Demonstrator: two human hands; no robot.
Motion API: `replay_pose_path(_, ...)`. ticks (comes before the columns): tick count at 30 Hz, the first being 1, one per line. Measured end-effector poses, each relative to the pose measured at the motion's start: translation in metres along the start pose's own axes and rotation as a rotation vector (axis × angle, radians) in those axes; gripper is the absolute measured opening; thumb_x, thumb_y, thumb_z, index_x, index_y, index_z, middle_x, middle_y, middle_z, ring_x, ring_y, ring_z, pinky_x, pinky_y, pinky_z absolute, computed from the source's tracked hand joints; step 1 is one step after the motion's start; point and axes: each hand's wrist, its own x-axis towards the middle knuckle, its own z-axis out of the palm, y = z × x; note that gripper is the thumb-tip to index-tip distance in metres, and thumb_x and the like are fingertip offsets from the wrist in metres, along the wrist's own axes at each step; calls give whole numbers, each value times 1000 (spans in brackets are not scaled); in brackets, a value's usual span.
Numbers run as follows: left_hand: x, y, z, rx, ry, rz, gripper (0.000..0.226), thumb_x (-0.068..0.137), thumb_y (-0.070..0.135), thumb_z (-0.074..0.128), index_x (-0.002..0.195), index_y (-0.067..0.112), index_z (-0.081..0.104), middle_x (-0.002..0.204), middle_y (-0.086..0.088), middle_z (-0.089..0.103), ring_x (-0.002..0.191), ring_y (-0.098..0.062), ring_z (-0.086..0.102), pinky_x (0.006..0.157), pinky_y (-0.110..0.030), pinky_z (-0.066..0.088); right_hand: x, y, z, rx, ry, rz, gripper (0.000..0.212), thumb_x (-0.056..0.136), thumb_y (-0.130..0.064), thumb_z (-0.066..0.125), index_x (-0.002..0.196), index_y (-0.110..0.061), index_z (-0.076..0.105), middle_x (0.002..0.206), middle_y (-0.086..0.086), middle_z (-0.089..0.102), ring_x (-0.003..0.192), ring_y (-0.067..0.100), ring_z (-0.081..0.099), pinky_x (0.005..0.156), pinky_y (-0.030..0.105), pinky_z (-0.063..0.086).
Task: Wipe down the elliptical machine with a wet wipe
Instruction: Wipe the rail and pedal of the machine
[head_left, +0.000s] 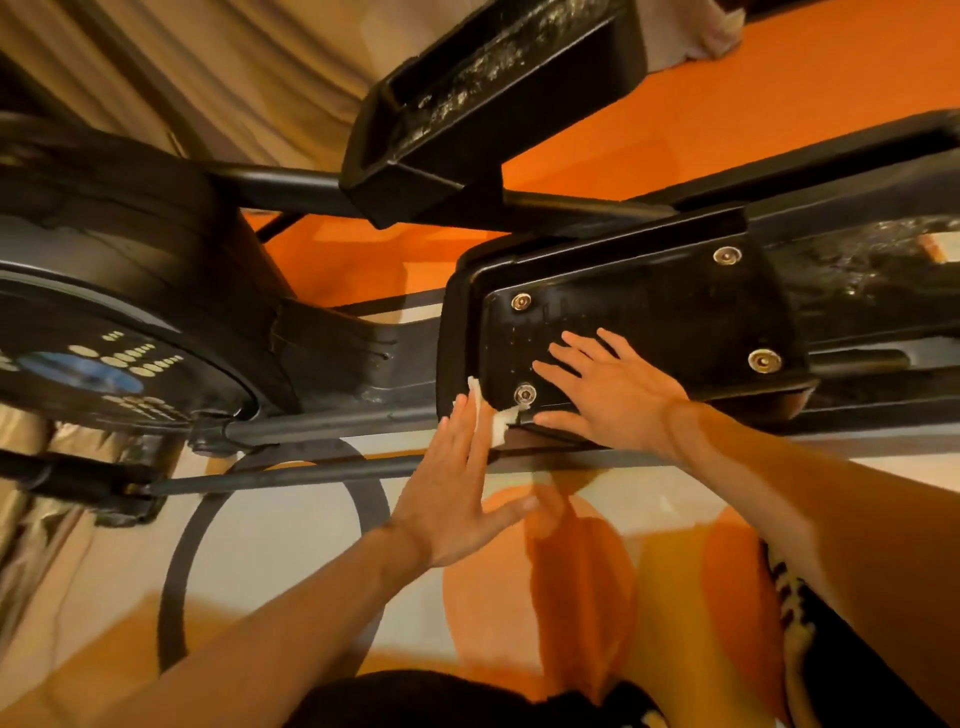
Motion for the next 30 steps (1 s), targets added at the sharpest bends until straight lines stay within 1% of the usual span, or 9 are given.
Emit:
replay_pose_path(4, -10, -17, -6, 169, -114, 103, 113, 86, 95, 11, 155, 19, -37, 164, -3, -40, 154, -19, -32, 131, -46, 0, 0, 1, 1, -26, 23, 0, 85, 94, -78, 8, 163, -30, 13, 172, 2, 13, 159, 24, -2, 126, 51, -2)
replay_pose_path(9, 3, 2, 4, 114, -12, 84, 114, 89, 91, 20, 157, 16, -33, 165, -5, -38, 152, -17, -36, 130, -45, -5, 0, 1, 2, -2, 35, -7, 92, 86, -80, -1, 163, -31, 14, 171, 2, 15, 159, 23, 0, 127, 50, -1)
replay_pose_path(14, 14, 27, 17, 79, 96, 198, 108, 92, 88, 18, 164, 15, -17, 169, -7, -30, 156, -21, -29, 129, -42, -9, 3, 6, 9, -63, 75, -48, 98, 84, -82, -10, 163, -29, 15, 170, 4, 18, 159, 24, 6, 126, 48, 1)
replay_pose_path(17, 22, 20, 20, 64, 145, 214, 105, 96, 82, 25, 165, 12, -11, 172, -12, -20, 157, -21, -24, 130, -42, -6, -3, 5, 13, -80, 273, -118, 81, 99, -72, 12, 158, -21, 35, 162, 8, 39, 154, 26, 28, 125, 47, 15)
replay_pose_path(20, 25, 12, 21, 74, 173, 242, 101, 98, 79, 21, 165, 10, -8, 172, -14, -15, 159, -22, -20, 130, -41, -7, -15, -2, 13, -3, 477, -186, 64, 105, -56, 35, 151, -13, 46, 155, 11, 47, 145, 28, 41, 122, 41, 23)
replay_pose_path(23, 25, 4, 21, -11, 222, 260, 94, 102, 72, 31, 167, 12, -2, 174, -13, -7, 160, -21, -14, 130, -36, -8, -24, -24, 24, 16, 643, -255, 48, 107, -34, 45, 141, -3, 57, 146, 18, 54, 135, 34, 52, 116, 47, 35)
replay_pose_path(25, 22, -4, 20, -70, 233, 294, 89, 104, 66, 39, 167, 13, 2, 174, -11, -2, 160, -20, -11, 129, -31, -10, -29, -41, 40, -3, 595, -233, 48, 109, -32, 40, 143, -3, 55, 148, 17, 53, 139, 33, 49, 120, 50, 32)
replay_pose_path(27, 19, -15, 17, -101, 217, 330, 84, 107, 60, 40, 167, 13, 4, 174, -11, -3, 160, -20, -12, 128, -30, -11, -34, -55, 54, 13, 559, -164, 55, 110, -39, 36, 154, -6, 42, 158, 14, 43, 151, 30, 35, 126, 49, 23)
replay_pose_path(30, 17, -30, 13, -108, 188, 402, 81, 108, 55, 39, 167, 11, 6, 174, -14, -1, 161, -22, -9, 131, -39, -1, -36, -69, 64, -11, 527, -100, 65, 108, -44, 38, 161, -8, 27, 168, 12, 25, 158, 28, 16, 127, 52, 16)
